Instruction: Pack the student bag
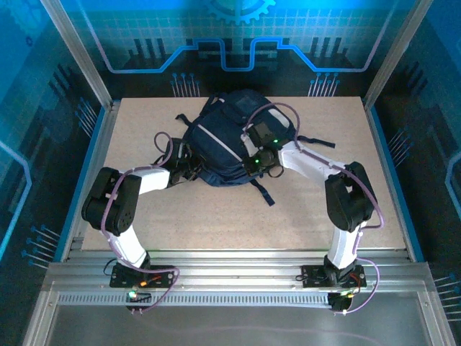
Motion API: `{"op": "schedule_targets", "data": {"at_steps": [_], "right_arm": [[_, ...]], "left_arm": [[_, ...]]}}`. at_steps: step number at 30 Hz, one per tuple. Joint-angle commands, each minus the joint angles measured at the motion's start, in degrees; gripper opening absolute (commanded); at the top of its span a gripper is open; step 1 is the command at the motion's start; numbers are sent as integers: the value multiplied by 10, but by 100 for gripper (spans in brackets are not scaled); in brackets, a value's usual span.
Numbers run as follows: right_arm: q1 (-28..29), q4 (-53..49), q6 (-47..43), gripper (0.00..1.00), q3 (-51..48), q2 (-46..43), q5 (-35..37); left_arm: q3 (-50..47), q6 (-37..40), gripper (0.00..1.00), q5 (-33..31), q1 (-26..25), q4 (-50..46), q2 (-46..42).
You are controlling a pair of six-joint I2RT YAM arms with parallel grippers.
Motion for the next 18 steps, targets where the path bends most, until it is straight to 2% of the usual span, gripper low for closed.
{"op": "schedule_targets", "data": {"at_steps": [1, 4, 8, 9, 10, 11, 12, 14, 15, 18], "right_arm": [[-47, -103, -6, 0, 8, -26, 153], [-55, -94, -2, 0, 27, -26, 162], [-55, -63, -10, 0, 14, -46, 114], [-55, -54, -8, 0, 3, -54, 109], [-56, -49, -5, 2, -4, -61, 111], [-57, -44, 1, 11, -13, -70, 121], [-59, -36, 6, 25, -26, -81, 132], [-69, -16, 15, 53, -56, -107, 149], [-79, -6, 23, 58, -74, -123, 163], [-125, 32, 42, 62, -123, -159, 189]], "left_arm": [[-10, 23, 0, -58, 28, -41, -3], [-14, 25, 0, -60, 28, -43, -12], [-2, 43, 0, -50, 28, -62, -34], [1, 52, 4, -48, 28, -67, -43], [5, 61, 16, -46, 28, -76, -52], [14, 76, 34, -47, 28, -95, -64], [24, 93, 51, -51, 28, -116, -76], [42, 131, 73, -68, 28, -162, -106], [51, 156, 87, -81, 28, -184, -124], [63, 230, 98, -135, 28, -238, -173]]}}
